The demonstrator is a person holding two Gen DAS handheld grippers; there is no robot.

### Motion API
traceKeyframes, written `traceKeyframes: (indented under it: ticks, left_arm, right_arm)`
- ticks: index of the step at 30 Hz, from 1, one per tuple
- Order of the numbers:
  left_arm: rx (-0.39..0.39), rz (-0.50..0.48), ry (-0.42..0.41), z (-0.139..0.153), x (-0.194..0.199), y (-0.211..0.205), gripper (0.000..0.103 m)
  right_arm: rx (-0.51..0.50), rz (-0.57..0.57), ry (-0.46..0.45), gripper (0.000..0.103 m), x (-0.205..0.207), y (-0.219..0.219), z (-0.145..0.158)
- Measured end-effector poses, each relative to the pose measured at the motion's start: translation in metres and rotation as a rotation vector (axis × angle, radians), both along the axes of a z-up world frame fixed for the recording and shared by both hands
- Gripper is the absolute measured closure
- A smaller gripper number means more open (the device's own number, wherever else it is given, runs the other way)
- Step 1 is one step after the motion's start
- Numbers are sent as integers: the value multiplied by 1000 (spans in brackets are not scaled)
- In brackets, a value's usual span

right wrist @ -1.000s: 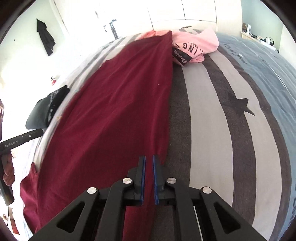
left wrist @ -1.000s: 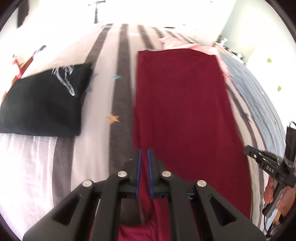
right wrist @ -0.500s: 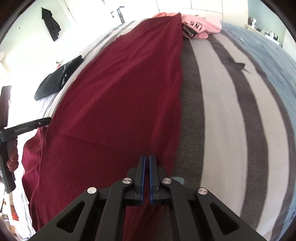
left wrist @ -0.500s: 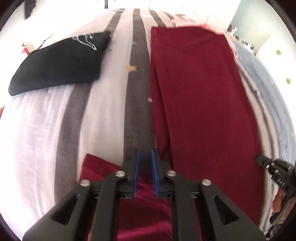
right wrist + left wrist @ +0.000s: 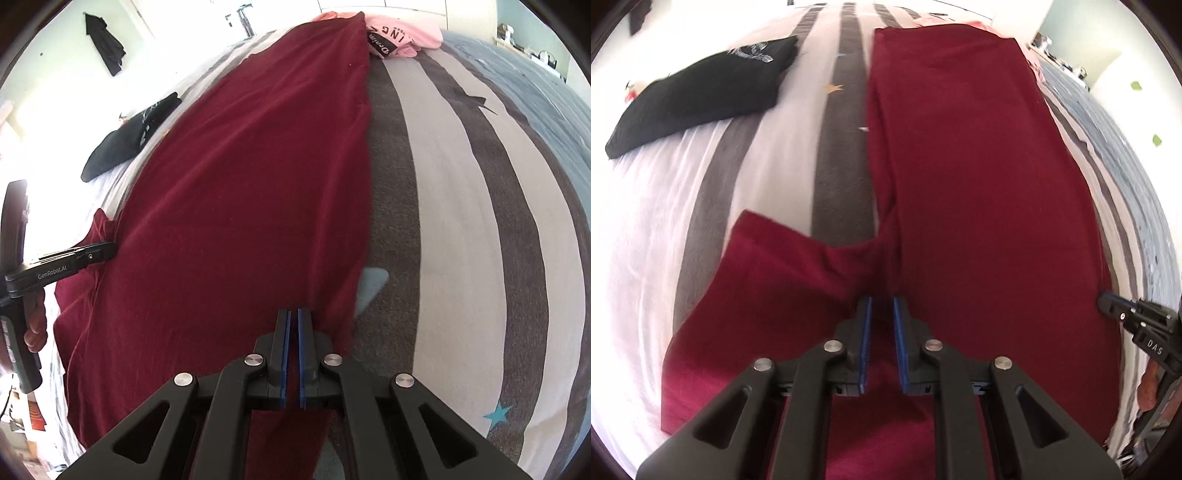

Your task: Fold clothes

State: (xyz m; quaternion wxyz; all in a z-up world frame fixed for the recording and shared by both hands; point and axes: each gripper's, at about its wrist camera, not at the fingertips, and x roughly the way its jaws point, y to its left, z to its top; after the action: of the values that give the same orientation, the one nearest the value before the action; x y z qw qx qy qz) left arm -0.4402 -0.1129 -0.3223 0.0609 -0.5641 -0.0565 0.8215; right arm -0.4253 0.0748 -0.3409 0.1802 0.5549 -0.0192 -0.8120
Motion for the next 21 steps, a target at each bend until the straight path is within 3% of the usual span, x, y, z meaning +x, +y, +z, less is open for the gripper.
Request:
traceKeyframes:
  ticks: [4, 7, 15, 19, 21]
  left_arm:
    - [-10, 104, 27, 20, -13, -19, 92]
    - [-11, 99, 87, 34, -42, -20, 92]
    - [13, 29, 201, 32, -169, 16, 92]
    - [-19, -2, 191, 17, -216, 23, 92]
    - [-38, -3, 174, 6, -224, 19, 92]
  right_arm:
    - [38, -5, 5, 101, -2, 6, 9]
    - [70, -25, 35, 97, -13, 7, 25]
    - [12, -105, 174, 97, -140, -13, 32]
    - [-18, -145, 240, 97, -203, -24, 35]
    - [-12, -157, 216, 97, -221, -28, 24]
